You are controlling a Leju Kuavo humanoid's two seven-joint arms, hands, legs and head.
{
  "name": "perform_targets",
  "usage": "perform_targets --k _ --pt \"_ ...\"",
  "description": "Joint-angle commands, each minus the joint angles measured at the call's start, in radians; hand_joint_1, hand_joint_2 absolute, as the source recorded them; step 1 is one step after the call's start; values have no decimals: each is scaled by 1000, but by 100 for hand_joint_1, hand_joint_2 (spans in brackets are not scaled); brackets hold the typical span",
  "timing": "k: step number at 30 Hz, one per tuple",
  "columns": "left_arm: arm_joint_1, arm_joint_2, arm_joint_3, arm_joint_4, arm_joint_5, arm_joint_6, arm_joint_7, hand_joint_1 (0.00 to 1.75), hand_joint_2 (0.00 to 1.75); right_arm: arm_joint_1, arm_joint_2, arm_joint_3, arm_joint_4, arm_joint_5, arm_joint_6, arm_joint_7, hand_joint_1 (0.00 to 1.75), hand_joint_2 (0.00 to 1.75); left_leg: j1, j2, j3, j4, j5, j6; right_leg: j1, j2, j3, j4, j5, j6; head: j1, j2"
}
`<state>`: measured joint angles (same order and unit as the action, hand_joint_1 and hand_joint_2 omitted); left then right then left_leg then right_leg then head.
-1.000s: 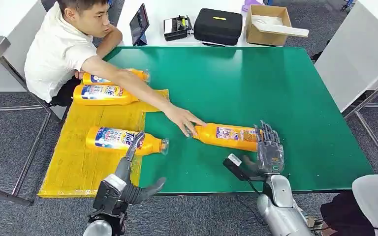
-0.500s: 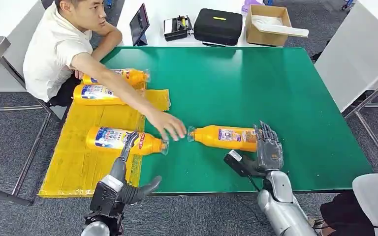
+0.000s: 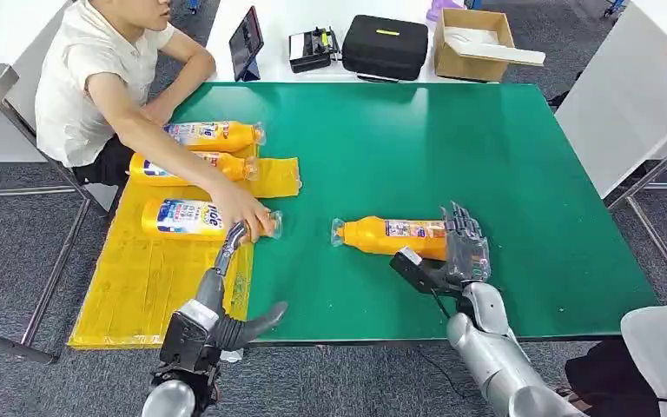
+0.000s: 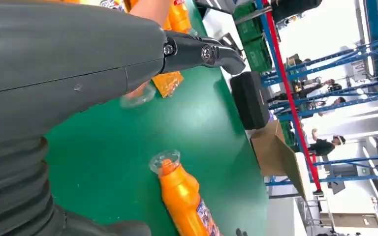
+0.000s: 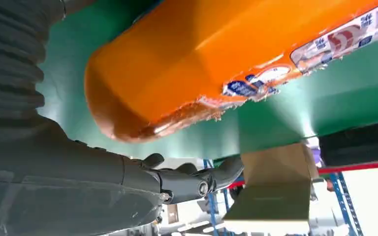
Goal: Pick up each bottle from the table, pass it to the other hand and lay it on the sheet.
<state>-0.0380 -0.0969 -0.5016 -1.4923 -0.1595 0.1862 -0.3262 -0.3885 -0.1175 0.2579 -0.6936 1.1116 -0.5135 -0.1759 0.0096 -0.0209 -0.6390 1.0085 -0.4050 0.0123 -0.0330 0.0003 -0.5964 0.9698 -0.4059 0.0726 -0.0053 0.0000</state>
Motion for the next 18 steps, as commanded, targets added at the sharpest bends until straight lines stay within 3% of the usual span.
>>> perform_targets --k 1,8,9,11,18 --pt "-41 7 -24 70 1 0 1 0 175 -63 19 28 120 -2 16 -3 0 175 1 3 7 0 -3 0 2 1 7 -1 -2 -5 0 0" --pt "-41 7 -24 70 1 0 1 0 175 -63 19 28 120 -2 16 -3 0 175 0 2 3 0 -1 0 1 1 3 0 -1 -3 0 0" --pt "-41 7 -24 70 1 0 1 0 175 -63 19 28 120 -2 16 -3 0 175 1 5 9 1 -4 0 3 2 8 0 -3 -7 0 0" --pt "-41 7 -24 70 1 0 1 0 175 -63 19 28 120 -2 16 -3 0 175 0 2 2 0 -1 0 1 1 2 -1 0 -2 0 0" --pt "-68 9 -43 100 10 -5 0 0 175 -112 17 10 244 -35 94 13 0 175 0 2 5 0 -2 0 1 0 5 -1 -2 -4 0 0"
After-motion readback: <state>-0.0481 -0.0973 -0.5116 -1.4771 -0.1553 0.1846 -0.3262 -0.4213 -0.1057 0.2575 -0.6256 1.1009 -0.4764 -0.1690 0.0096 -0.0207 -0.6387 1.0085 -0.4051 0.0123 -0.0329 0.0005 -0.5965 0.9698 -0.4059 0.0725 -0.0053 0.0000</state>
